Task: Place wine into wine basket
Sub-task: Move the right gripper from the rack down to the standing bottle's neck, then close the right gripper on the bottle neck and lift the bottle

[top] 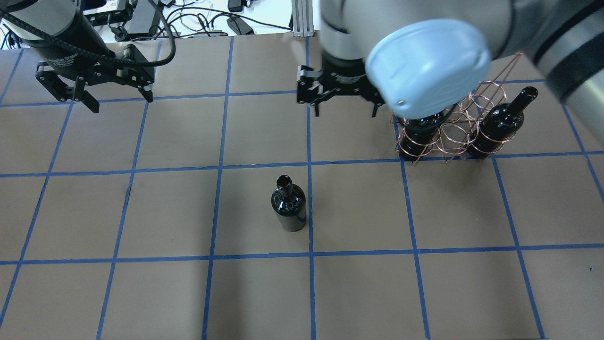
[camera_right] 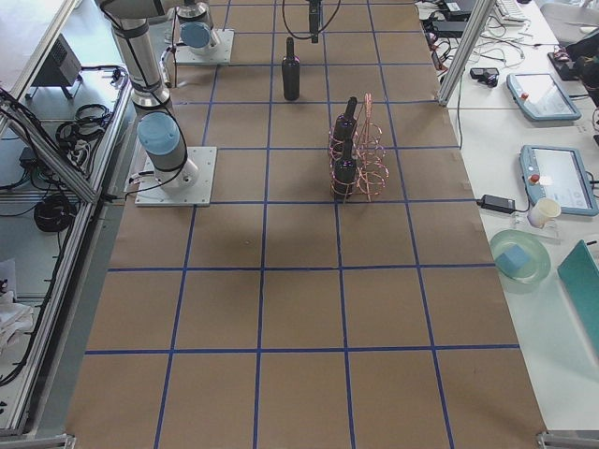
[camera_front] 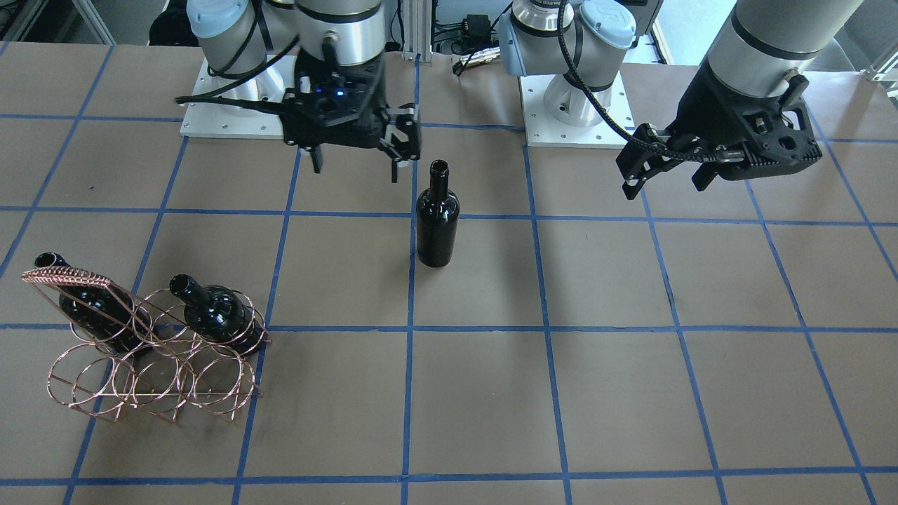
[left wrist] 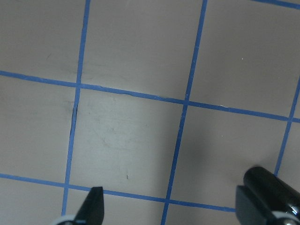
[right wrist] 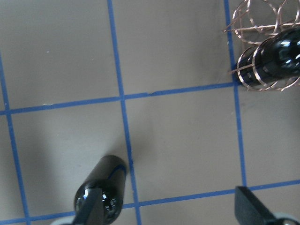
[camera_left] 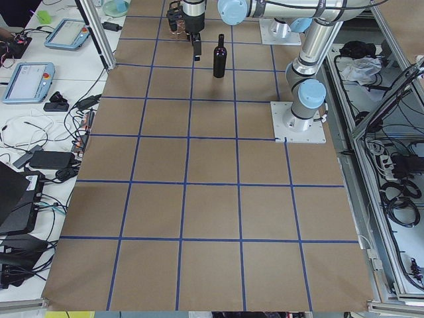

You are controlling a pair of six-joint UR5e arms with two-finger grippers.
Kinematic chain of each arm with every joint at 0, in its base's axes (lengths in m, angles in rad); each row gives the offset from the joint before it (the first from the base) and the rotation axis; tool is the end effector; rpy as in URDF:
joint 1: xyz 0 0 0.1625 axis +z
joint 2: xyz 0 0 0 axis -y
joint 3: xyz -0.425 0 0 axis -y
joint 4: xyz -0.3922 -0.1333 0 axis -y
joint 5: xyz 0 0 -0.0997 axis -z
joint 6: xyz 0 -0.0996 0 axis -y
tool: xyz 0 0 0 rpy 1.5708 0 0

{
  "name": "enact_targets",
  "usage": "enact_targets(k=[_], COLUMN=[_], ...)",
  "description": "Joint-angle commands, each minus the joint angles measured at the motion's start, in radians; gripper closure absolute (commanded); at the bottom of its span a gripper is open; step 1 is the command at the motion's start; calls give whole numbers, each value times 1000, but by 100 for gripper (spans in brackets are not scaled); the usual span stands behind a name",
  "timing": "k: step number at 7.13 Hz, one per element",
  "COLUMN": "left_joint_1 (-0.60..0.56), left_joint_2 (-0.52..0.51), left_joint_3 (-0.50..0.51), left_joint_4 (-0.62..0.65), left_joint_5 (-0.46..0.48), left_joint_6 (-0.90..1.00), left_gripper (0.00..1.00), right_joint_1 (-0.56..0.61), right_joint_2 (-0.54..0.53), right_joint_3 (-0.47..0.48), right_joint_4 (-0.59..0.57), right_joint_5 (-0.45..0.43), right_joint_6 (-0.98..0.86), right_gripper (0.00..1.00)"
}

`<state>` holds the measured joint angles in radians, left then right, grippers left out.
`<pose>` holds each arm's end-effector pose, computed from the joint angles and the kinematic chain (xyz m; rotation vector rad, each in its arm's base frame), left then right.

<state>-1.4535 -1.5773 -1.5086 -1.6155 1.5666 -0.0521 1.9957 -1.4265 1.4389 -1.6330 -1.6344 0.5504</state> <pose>-0.0749 -0.5074 0.5108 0.2654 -3.1265 0.0175 0.3456 -0.4559 0.4839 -0.1973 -3.1004 0.1147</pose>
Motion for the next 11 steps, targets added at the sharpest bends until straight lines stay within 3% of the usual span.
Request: enact_targets(k=[1, 3, 5, 6, 8, 9, 11], left_joint_1=[7, 15, 13, 16, 13, 13, 10], left_joint_2=[2, 10, 10, 11, 14, 16, 16], left_joint_3=[1, 1, -1, -1, -2, -4, -4], left_joint_4=[3, 3, 2, -4, -7, -11, -9], left_joint_5=[-2, 6, 3, 6, 3, 4, 0], left_joint_6=[50, 51, 51, 51, 51, 51, 51], left_gripper=[0, 0, 0, 0, 0, 0, 0], right_joint_1=[136, 199, 203, 203, 195, 192, 190], right_joint_2=[49, 32, 40, 40, 35, 35, 35], right_joint_3=[44, 164, 178, 176, 175, 173, 173], right_joint_4=[-51, -103, -133, -136, -137, -151, -165], right_joint_5=[2, -1, 4, 2, 1, -2, -7], right_joint_6=[187, 221, 234, 229, 226, 221, 221], right_gripper=[0, 1, 5, 15, 56, 63, 61])
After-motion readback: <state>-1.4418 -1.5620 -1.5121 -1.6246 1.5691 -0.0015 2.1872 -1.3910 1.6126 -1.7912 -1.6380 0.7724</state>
